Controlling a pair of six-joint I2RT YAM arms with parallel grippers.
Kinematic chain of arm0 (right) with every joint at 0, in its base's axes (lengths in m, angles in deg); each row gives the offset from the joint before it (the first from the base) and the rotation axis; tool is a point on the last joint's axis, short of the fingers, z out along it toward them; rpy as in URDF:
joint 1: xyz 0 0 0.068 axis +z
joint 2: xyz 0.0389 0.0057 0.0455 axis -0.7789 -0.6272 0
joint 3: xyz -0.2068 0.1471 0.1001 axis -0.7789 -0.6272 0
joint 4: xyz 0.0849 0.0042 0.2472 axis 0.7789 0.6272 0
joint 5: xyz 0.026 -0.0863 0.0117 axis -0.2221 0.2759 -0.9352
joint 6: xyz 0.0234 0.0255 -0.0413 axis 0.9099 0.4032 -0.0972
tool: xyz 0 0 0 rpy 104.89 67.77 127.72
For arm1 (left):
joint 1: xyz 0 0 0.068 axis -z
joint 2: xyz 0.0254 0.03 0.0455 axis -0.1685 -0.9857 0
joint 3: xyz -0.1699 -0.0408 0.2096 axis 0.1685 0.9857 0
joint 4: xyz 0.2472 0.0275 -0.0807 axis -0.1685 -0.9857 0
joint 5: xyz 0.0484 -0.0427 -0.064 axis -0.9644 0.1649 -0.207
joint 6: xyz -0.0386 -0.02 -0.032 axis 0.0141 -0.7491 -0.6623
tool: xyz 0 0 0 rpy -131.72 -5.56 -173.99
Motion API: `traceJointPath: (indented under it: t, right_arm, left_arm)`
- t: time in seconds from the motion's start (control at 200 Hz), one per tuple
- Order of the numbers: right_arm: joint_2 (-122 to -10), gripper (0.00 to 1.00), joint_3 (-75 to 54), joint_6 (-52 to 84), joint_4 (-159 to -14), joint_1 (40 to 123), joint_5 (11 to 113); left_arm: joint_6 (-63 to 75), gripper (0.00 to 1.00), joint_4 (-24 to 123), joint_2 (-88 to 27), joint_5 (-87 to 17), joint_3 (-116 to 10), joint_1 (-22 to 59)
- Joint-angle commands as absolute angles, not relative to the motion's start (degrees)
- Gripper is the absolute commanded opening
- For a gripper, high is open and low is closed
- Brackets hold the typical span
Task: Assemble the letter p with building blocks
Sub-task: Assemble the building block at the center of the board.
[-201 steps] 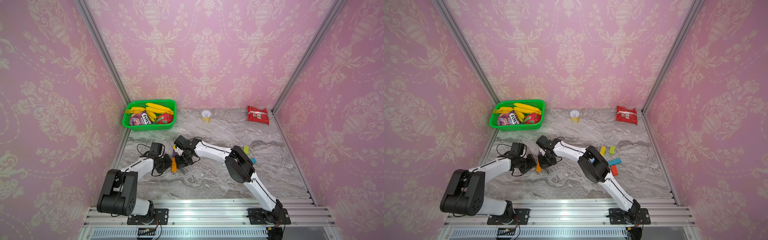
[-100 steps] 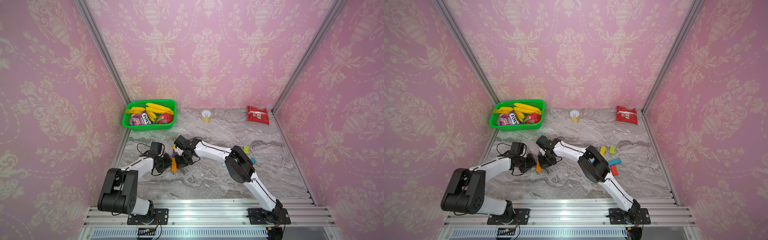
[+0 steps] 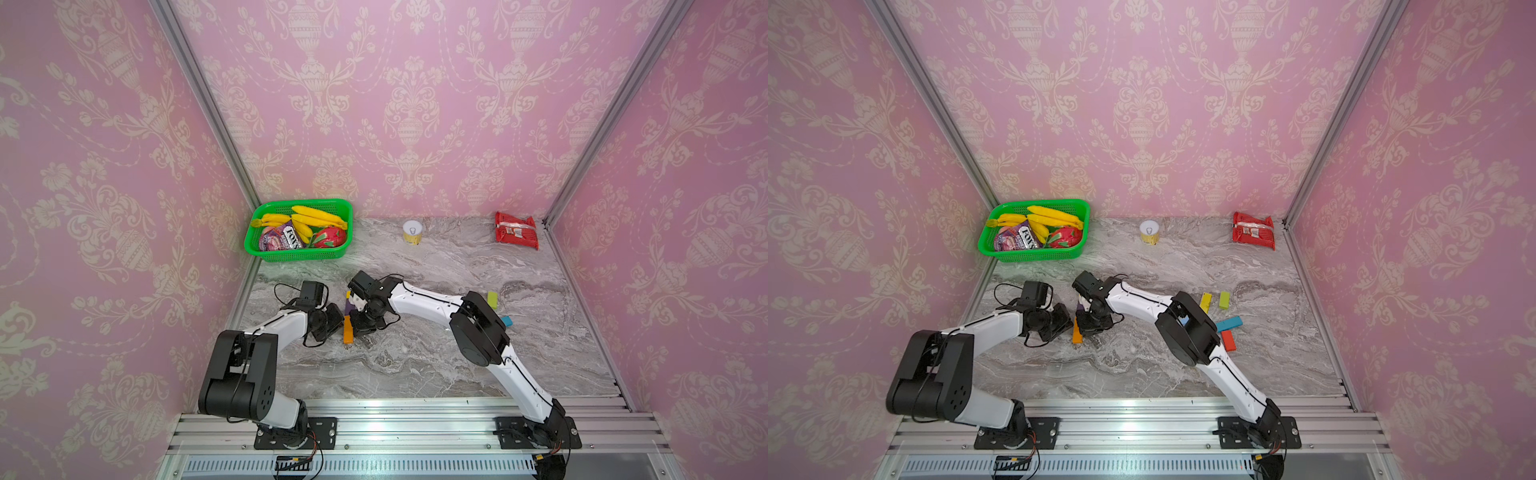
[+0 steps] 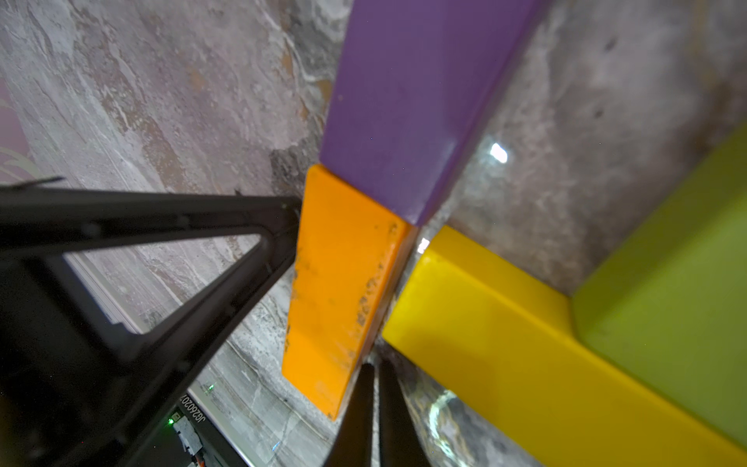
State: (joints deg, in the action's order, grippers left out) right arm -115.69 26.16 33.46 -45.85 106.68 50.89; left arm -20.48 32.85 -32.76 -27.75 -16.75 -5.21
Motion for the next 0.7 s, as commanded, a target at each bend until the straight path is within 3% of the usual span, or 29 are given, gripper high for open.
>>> traceJointPath:
  t: [0.0, 0.69]
  right_arm:
    - [-114.93, 0.1, 26.28, 34.05, -43.86, 106.59, 52.82]
    - [-113.69, 0.09, 23.94, 34.4, -44.97, 106.31, 53.2]
  left_arm:
    - [-18.8, 0.0, 30.31, -35.24, -30.26, -15.93, -5.84]
    - [-20.04, 0.0, 32.66, -36.86, -28.85, -15.44, -5.84]
